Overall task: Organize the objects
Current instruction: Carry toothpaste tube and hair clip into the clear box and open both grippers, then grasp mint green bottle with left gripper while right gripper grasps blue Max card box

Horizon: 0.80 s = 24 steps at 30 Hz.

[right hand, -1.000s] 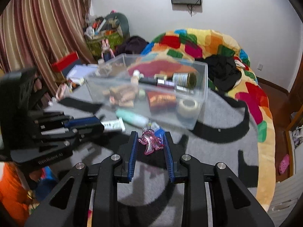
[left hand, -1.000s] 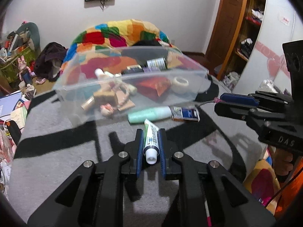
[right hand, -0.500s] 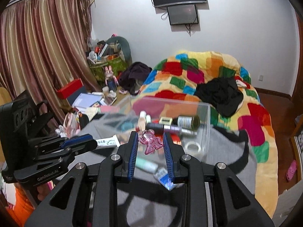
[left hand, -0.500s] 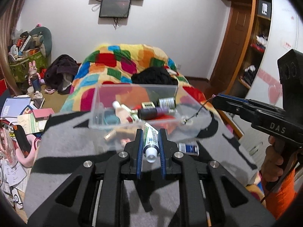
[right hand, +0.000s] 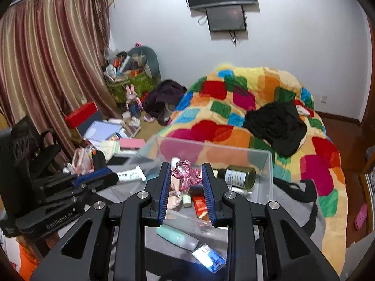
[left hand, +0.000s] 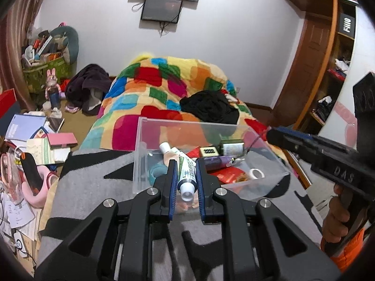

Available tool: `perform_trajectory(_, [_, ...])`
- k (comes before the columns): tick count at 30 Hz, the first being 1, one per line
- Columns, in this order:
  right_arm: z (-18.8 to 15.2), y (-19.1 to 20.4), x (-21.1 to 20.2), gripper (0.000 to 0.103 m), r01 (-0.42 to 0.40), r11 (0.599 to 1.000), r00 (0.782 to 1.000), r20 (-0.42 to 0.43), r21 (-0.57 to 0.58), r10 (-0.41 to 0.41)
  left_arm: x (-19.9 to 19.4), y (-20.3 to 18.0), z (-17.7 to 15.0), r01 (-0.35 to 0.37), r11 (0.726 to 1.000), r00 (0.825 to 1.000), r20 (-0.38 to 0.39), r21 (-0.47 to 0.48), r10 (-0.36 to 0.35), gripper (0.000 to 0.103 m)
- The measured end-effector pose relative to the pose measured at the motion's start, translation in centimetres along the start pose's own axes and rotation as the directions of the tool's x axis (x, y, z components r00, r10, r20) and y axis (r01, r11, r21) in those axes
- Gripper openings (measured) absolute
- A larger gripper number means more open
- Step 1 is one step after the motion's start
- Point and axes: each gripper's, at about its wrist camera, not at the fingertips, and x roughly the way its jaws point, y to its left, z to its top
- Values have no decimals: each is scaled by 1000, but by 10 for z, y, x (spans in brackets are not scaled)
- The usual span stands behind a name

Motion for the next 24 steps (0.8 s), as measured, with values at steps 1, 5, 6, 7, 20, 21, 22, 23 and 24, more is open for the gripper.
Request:
perform_trajectory(1, [-2, -2, 7, 24, 6, 1000, 1000, -19, 0, -6, 7, 1, 0, -5, 1000, 1000, -14, -3, 5, 15])
perform_trajectory(5, [-11, -14, 29, 24, 20, 1000, 996, -87, 8, -19, 27, -1, 0, -12, 1000, 998, -61, -10, 12, 15])
perform_trajectory(6, [-13, -17, 34, 24, 26, 1000, 995, -101, 11, -25, 32, -3, 0, -13, 1000, 997, -74, -8, 13, 15])
perform_trajectory(7, [-15, -21, 39, 24, 31, 999, 993, -114, 16, -29, 35, -4, 0, -14, 1000, 997, -82, -6, 13, 15])
perform_trajectory(20, [-26, -30, 33, 37, 57, 998, 989, -134, -8, -57, 21, -30, -3, 18, 997, 998, -65, 69, -14, 20])
perform_trajectory(21, [-26, -28, 31, 37, 55, 998, 990, -130, -12, -56, 19, -32, -3, 20, 997, 998, -64, 74, -15, 22])
perform_trajectory(22, [-27, -27, 28, 37, 51, 999, 991, -127, -17, -53, 17, -33, -4, 21, 997, 998, -64, 78, -16, 23])
perform_trajectory(23, [-28, -26, 26, 37, 48, 999, 991, -125, -22, -50, 16, -34, -5, 22, 996, 998, -63, 82, -17, 23])
perform_trajectory(24, [-29, -25, 23, 37, 47, 999, 991, -123, -25, -49, 14, -36, -6, 25, 996, 998, -65, 88, -20, 24])
